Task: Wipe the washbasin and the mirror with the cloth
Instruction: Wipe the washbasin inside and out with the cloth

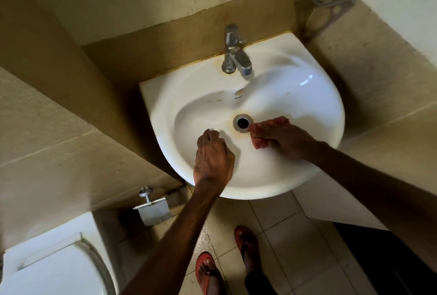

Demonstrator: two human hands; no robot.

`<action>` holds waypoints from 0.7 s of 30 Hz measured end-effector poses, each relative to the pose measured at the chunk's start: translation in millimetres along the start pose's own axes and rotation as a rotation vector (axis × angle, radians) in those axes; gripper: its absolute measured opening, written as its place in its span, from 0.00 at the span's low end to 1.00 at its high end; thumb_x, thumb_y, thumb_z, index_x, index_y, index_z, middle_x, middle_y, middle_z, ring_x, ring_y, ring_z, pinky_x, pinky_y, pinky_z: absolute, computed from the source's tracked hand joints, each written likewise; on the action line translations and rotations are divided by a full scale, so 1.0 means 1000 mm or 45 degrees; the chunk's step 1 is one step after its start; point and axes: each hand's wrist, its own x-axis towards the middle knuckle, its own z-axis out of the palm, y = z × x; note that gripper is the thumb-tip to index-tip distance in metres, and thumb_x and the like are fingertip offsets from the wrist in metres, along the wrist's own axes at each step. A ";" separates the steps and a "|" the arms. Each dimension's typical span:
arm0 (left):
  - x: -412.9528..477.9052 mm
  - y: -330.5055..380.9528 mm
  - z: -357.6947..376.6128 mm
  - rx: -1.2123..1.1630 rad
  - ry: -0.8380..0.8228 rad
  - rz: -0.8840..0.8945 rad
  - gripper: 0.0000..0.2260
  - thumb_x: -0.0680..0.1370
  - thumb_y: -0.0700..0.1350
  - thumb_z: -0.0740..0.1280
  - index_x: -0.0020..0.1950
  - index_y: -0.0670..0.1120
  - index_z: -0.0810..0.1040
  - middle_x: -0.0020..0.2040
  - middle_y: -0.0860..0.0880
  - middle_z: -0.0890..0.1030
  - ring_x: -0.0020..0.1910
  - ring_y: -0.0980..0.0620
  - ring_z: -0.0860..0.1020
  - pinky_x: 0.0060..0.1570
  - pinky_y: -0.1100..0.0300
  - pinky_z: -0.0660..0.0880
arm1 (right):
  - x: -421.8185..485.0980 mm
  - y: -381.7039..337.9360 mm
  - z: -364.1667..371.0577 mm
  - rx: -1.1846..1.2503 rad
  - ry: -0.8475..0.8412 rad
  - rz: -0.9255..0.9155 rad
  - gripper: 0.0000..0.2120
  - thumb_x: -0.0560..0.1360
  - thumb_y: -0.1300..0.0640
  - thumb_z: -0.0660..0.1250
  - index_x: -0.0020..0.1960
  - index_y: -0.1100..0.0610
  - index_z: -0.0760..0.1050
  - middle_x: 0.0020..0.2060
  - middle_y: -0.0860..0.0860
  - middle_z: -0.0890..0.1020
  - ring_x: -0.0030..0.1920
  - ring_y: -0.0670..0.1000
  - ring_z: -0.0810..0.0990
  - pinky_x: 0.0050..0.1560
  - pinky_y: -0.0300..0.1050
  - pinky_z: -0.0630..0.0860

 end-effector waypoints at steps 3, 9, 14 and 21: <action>-0.001 0.002 -0.001 0.027 -0.003 0.033 0.16 0.81 0.42 0.55 0.66 0.37 0.73 0.59 0.41 0.77 0.61 0.42 0.75 0.64 0.51 0.74 | -0.032 0.003 -0.018 -0.333 -0.130 0.047 0.22 0.85 0.46 0.62 0.77 0.50 0.70 0.75 0.49 0.75 0.76 0.54 0.69 0.76 0.50 0.61; 0.002 0.003 -0.003 0.041 0.051 0.073 0.10 0.81 0.39 0.58 0.58 0.38 0.75 0.53 0.42 0.78 0.55 0.41 0.76 0.60 0.50 0.75 | -0.087 -0.028 -0.031 -0.402 0.049 -0.015 0.29 0.82 0.35 0.48 0.68 0.47 0.79 0.57 0.47 0.87 0.58 0.54 0.83 0.60 0.49 0.70; 0.005 -0.002 0.001 0.097 0.049 0.119 0.10 0.82 0.42 0.56 0.54 0.42 0.75 0.51 0.45 0.78 0.54 0.44 0.77 0.59 0.54 0.74 | -0.058 -0.015 -0.029 -0.363 -0.021 0.152 0.25 0.75 0.30 0.60 0.58 0.46 0.83 0.47 0.48 0.84 0.53 0.53 0.81 0.50 0.47 0.70; -0.007 0.025 0.004 -0.002 -0.036 0.118 0.11 0.78 0.45 0.62 0.54 0.42 0.81 0.52 0.45 0.84 0.55 0.44 0.81 0.62 0.51 0.74 | -0.085 -0.003 0.002 -0.445 0.298 0.230 0.23 0.77 0.37 0.57 0.53 0.47 0.86 0.48 0.49 0.83 0.55 0.55 0.78 0.57 0.54 0.66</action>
